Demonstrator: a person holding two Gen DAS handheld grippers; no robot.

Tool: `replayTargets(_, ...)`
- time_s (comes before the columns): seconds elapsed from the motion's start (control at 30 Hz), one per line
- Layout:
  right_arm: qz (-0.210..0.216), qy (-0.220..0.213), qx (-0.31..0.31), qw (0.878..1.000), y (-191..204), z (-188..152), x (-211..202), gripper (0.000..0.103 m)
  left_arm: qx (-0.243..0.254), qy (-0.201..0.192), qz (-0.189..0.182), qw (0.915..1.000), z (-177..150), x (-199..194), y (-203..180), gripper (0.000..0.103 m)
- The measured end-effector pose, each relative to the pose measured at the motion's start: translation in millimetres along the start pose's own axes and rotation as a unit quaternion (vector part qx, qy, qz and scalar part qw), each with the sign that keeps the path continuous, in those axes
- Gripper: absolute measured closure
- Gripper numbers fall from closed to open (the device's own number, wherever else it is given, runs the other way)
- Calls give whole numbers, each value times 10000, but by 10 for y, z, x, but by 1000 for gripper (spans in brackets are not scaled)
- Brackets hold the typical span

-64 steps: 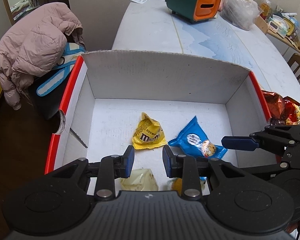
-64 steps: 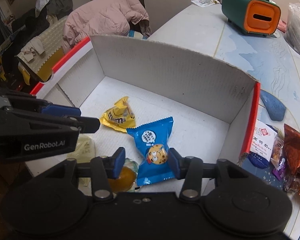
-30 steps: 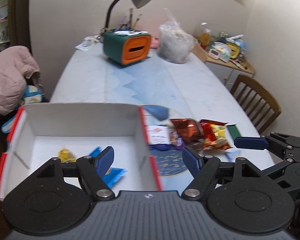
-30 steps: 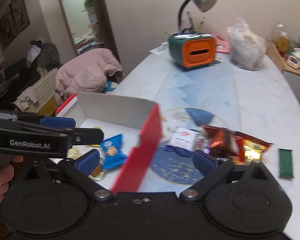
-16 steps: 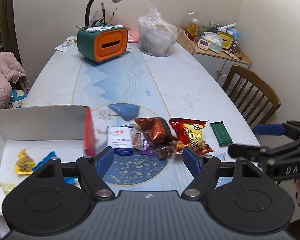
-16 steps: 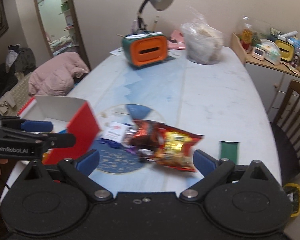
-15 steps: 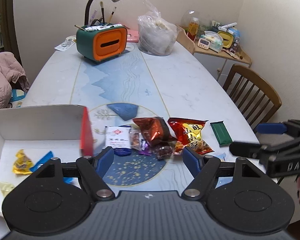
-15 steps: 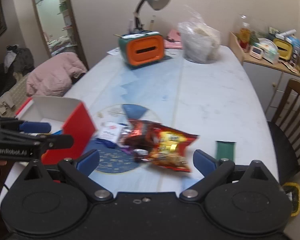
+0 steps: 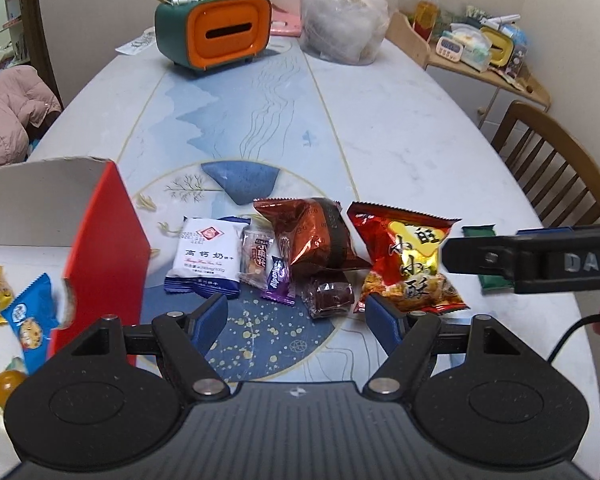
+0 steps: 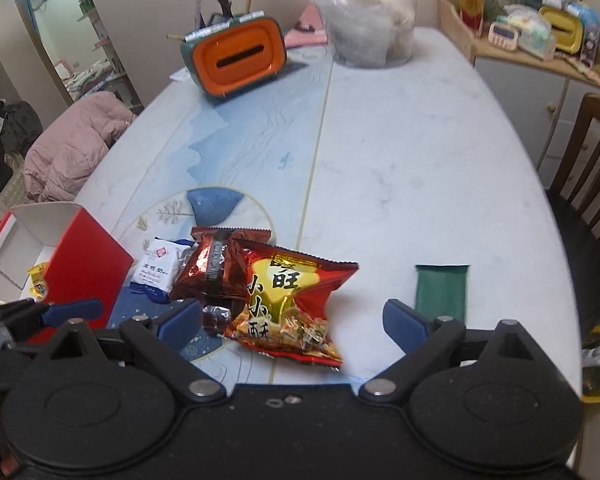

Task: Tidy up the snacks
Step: 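Move both tools back from the box toward the remaining snacks, then grasp the red-yellow chip bag with the right gripper while the left grasps the brown candy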

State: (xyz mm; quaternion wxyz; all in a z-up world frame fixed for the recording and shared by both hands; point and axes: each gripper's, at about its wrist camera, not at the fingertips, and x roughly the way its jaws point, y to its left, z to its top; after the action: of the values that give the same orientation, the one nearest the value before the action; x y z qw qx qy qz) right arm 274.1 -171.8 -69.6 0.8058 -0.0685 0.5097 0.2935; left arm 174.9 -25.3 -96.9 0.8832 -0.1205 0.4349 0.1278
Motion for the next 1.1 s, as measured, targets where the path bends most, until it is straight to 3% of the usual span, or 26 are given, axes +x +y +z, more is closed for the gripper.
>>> replayTargets(0.43,-88,629,411,9971,-35,128,619,16,-94,288,-168,9994,75,464,-118,29)
replayTargets(0.7,48,777,474,9958,-111,124,726,32,-146,363,-213,9990,110,580,-163,31)
replayTargets(0.77,127,755,475,9959,-128,118,720,43,-187,379,-240,9988,113,588,-160,31)
replayTargets(0.97,130,678,409,9968,-215,110,668,48,-279,416,-260,9984,104,614,-147,34)
replayTargets(1.1,91,659,410,9969,-323,99,631,48,-123,502,-187,9985,87,672,-220,43)
